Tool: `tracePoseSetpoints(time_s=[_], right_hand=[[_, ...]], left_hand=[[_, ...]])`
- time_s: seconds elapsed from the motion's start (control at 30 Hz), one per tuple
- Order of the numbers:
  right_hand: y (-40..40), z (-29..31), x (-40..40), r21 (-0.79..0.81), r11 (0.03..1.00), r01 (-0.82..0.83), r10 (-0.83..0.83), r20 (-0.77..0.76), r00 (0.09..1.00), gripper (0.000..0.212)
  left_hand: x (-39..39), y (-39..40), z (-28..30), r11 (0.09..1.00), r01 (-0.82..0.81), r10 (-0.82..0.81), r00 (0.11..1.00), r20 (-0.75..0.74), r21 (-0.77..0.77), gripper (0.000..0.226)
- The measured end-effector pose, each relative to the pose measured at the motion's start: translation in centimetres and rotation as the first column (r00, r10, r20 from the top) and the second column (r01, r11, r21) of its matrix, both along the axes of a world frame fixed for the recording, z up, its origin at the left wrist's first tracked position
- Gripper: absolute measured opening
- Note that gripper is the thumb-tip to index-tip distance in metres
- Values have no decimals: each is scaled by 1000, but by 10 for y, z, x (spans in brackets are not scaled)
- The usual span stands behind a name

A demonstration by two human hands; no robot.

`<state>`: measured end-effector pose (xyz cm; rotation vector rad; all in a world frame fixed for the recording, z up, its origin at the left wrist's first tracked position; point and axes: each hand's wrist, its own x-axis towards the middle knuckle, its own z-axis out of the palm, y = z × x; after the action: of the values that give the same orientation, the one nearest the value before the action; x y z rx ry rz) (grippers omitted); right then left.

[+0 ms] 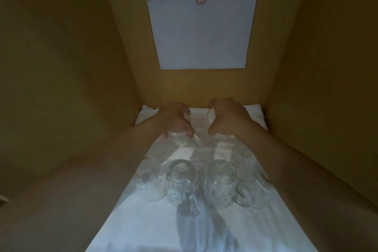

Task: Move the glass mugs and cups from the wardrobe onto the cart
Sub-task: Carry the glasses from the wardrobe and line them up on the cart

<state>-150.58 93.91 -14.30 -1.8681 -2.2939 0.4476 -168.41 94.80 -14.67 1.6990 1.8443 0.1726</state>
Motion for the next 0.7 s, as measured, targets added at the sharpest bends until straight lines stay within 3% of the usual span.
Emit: tracePoseSetpoints(time_s=[0.1,0.2,0.23,0.3,0.37,0.4,0.5,0.57,0.7], right_hand=[[-10,16,6,174,964,200,-160,-222,962,76],[-21,23,10,222,856,468,-311,-502,807,86],[-25,26,10,174,815,553,-352,-610,710,87],[-32,36,10,-17,750,661,-384,-825,415,85],[-45,47,7,-212,742,636,-349,-932,96,74],[-52,50,5,-257,751,608,-321,-947,-3,68],[-75,55,-3,-259,768,586,-260,-962,-84,63],[-93,60,-9,-273,771,575,-251,-961,-119,69],[-139,63,-19,-235,780,579,-198,-972,-128,78]], left_hand=[[-10,-5,20,957,-116,75,985,158,267,81],[-14,-18,46,857,-343,154,883,444,385,80],[-14,-25,55,830,-417,174,824,540,369,75],[-17,-39,72,804,-522,194,683,705,284,65],[-23,-54,86,819,-548,186,533,825,169,56],[-27,-61,93,841,-533,186,445,876,92,52],[-43,-82,107,912,-387,211,163,964,-134,48],[-52,-99,111,947,-260,202,22,979,-190,42],[-63,-130,107,966,-147,191,-159,969,-214,59]])
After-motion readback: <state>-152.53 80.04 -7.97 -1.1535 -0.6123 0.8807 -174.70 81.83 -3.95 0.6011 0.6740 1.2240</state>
